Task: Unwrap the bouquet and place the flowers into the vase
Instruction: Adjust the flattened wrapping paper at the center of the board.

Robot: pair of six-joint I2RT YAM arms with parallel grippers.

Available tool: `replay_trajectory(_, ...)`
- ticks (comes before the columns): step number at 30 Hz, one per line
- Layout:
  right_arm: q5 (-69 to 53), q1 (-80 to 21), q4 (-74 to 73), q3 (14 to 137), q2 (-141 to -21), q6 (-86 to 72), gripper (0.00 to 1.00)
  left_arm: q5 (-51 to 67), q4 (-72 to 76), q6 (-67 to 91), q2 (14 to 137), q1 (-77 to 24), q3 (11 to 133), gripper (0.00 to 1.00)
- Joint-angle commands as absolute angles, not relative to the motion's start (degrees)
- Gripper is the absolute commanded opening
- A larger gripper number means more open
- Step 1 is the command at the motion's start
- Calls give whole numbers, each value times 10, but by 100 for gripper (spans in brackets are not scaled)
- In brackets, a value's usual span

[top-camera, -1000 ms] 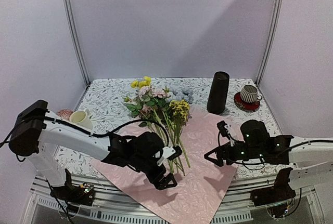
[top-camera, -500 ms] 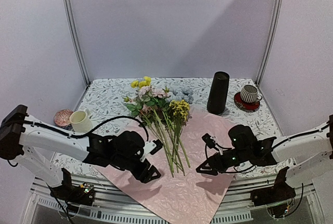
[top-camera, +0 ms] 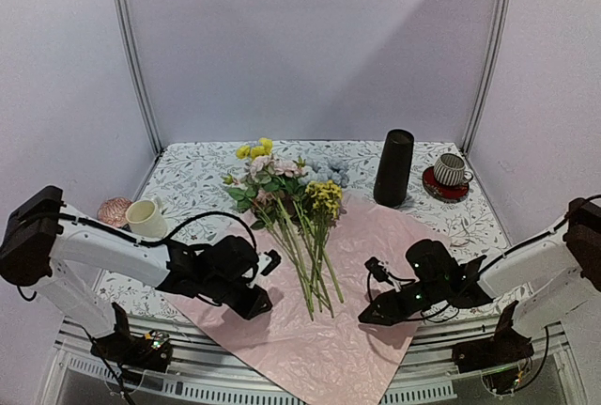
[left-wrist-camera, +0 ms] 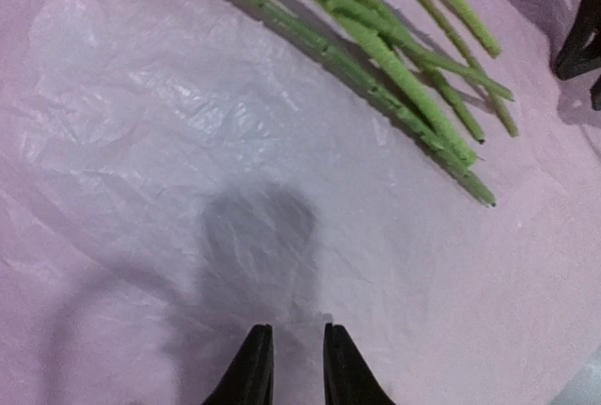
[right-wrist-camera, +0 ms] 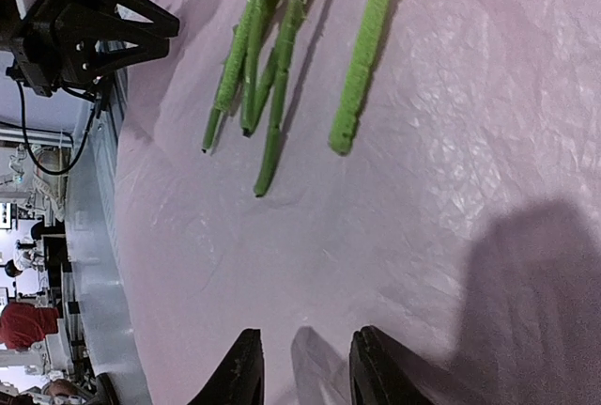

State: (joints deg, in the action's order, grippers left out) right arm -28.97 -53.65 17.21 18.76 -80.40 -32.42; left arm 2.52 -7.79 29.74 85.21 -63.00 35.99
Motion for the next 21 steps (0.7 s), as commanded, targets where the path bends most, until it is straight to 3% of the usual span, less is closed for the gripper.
replay_trajectory(1, -273, -539, 205, 171, -822, -342, 34, 18, -87, 311, 880, -618, 357, 20)
replay_trajectory(11, -246, -532, 212, 134, -848, -371, 33, -12, -144, 340, 896, -612, 357, 20)
replay_trajectory(16, -217, -518, 151, 135, -774, -370, 32, -32, -170, 340, 842, -589, 349, 21)
replay_trajectory(19, -180, -495, 89, 145, -711, -363, 25, -45, -179, 339, 801, -568, 345, 22)
replay_trajectory(21, -152, -479, 44, 151, -669, -358, 23, -62, -182, 343, 778, -555, 342, 28)
